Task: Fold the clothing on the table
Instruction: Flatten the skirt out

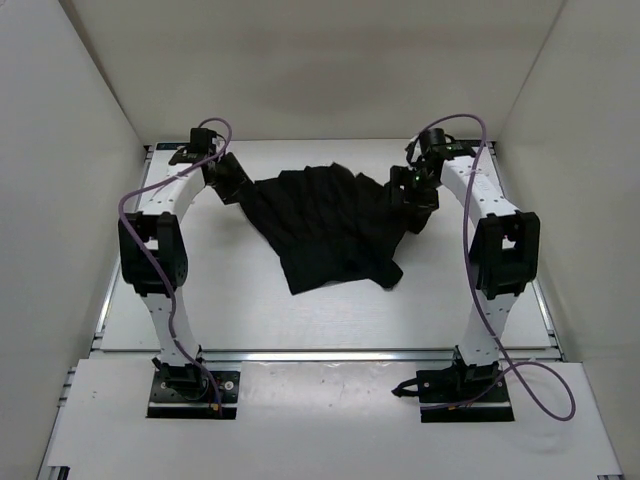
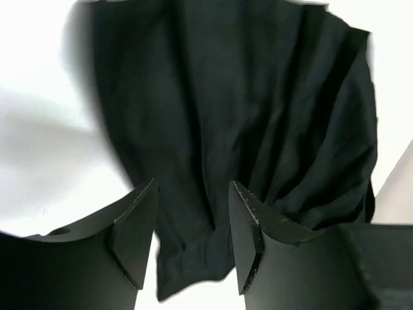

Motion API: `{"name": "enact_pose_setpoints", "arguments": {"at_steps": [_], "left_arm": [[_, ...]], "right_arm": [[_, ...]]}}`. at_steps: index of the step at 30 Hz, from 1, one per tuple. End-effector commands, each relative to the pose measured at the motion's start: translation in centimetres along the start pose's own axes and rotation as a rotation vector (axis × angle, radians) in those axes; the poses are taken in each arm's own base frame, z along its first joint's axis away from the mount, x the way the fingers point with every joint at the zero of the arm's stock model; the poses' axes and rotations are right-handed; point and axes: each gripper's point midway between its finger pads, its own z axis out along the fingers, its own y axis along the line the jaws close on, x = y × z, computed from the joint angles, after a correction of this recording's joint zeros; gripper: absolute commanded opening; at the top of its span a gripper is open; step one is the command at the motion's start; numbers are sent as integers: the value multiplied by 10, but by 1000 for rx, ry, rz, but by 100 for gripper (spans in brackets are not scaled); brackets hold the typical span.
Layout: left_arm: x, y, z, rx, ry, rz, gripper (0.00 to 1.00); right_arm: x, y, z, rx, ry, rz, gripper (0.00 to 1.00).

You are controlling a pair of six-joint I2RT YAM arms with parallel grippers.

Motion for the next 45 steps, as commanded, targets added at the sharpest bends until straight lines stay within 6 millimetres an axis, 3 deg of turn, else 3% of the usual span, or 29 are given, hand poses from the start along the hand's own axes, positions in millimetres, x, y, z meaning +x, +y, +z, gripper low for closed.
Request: {"name": "enact_pose_setpoints", "arguments": {"at_steps": [1,6,9,10,12,14,16,19,20,22,31,34,36,37,38,40,41,43,45], "left_arm": [[-1,-36,-49,97,-25,81,58],[67,-14,-53,77,80,120,59],[134,12,-48,55,169,139,59],[148,8,-51,62,171,174,59],[180,28,-48,15,211,195,60],[198,38,-45,1,223,211,60],[219,44,-46,-7,239,222,61],[229,43,-40,-25,223,245,63],[233,48,-35,-42,235,239,63],[241,49,-28,-53,252,249,65],[258,45,-6,-75,265,250,65],[259,50,-5,-88,269,246,66],[255,48,-3,-97,247,243,66],[254,53,-2,-116,245,241,66],[253,50,-1,-115,233,247,65],[254,55,2,-131,232,247,62],[254,53,4,-123,239,255,58],[259,56,8,-117,261,246,41],[262,62,9,-127,274,243,0]], "right_arm": [[0,-9,-30,146,-73,-10,70],[20,-31,-38,234,-131,38,69],[28,-43,-51,269,-225,77,70],[30,-43,-60,274,-277,86,70],[32,-38,-76,235,-352,66,70],[40,-26,-98,203,-432,32,70],[62,-1,-92,100,-416,-22,71],[87,33,-76,12,-381,-113,74],[104,33,-59,9,-329,-122,74],[115,41,-43,-31,-295,-131,74],[169,37,13,-72,-162,-110,71],[171,40,26,-77,-154,-114,70],[174,43,31,-81,-137,-125,63],[173,46,32,-92,-135,-117,51],[178,48,33,-102,-118,-115,33],[182,51,35,-114,-85,-111,13],[185,52,34,-123,-76,-106,0],[185,55,31,-132,-78,-108,0],[184,56,25,-163,-76,-83,0]]}}
